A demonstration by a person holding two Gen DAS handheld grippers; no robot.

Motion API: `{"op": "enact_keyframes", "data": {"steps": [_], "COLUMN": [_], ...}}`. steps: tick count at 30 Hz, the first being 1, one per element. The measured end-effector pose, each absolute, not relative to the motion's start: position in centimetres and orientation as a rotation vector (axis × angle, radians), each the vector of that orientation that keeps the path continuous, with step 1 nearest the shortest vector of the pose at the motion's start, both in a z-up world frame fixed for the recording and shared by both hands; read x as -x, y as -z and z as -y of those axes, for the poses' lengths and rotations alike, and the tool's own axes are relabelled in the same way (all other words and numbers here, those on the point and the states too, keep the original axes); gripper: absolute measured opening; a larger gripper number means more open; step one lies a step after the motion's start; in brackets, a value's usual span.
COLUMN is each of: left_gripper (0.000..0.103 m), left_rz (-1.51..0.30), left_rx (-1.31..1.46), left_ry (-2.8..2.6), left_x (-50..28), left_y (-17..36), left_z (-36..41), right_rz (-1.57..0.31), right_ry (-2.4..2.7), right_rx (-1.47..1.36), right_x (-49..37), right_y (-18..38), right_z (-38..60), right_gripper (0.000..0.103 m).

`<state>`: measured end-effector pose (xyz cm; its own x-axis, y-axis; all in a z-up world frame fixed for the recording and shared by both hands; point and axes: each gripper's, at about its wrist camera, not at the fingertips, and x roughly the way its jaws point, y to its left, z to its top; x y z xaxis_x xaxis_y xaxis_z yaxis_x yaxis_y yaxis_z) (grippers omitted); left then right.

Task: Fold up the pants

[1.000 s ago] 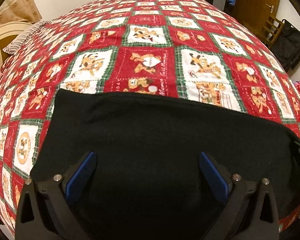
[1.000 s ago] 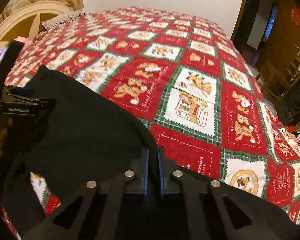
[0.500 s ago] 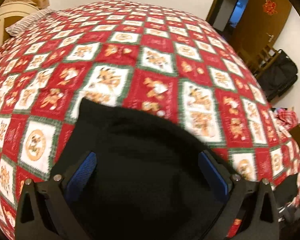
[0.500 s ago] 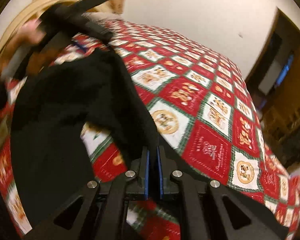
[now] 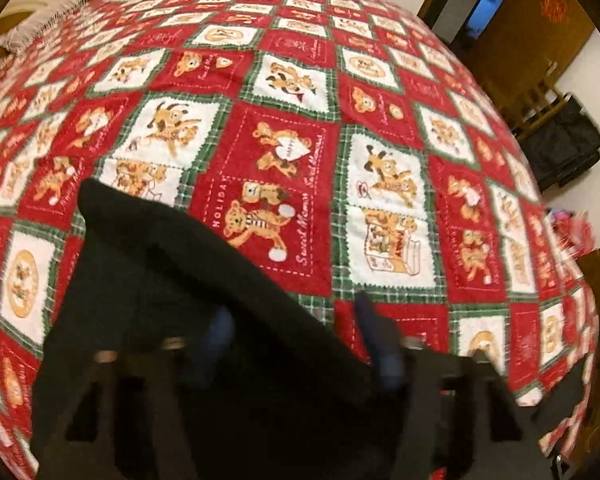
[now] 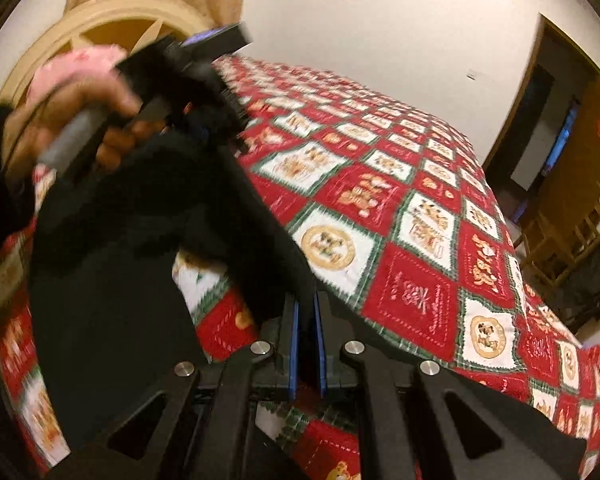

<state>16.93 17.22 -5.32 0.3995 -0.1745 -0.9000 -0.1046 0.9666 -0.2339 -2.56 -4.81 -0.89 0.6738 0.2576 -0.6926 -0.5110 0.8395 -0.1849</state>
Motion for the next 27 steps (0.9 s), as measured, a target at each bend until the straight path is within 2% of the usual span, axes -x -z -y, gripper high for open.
{"op": "enact_keyframes", "data": {"steps": [1, 4, 5, 15, 27], "left_gripper": [0.036, 0.022, 0.020, 0.019, 0.019], "left_rz": [-1.144, -1.090, -1.075, -0.850, -0.809], "left_rx": [0.316, 0.377, 0.384, 0.371, 0.335], "left_ry": [0.067, 0.091, 0.101, 0.154, 0.042], "left_x": [-16.7, -15.9, -15.5, -5.8, 2.6], "left_y": [5.2, 4.2, 3.8, -2.1, 1.8], "left_z": [-17.8, -18.9, -19.1, -21.7, -24.5], "right_rz": [-0.700, -0.664, -0.650, -0.585, -0.717], "right_ry": [-0.442, -0.435, -0.437, -0.527, -0.637], "right_rx": [0.368, 0.353, 0.360, 0.513, 0.516], "right_x": [2.6, 3.1, 3.6, 12.4, 16.6], "right_y": [0.4, -1.3, -2.0, -3.8, 1.3], "right_z": [4.9, 5.1, 5.0, 2.2, -0.2], "right_gripper": [0.007, 0.007, 0.007, 0.007, 0.007]}}
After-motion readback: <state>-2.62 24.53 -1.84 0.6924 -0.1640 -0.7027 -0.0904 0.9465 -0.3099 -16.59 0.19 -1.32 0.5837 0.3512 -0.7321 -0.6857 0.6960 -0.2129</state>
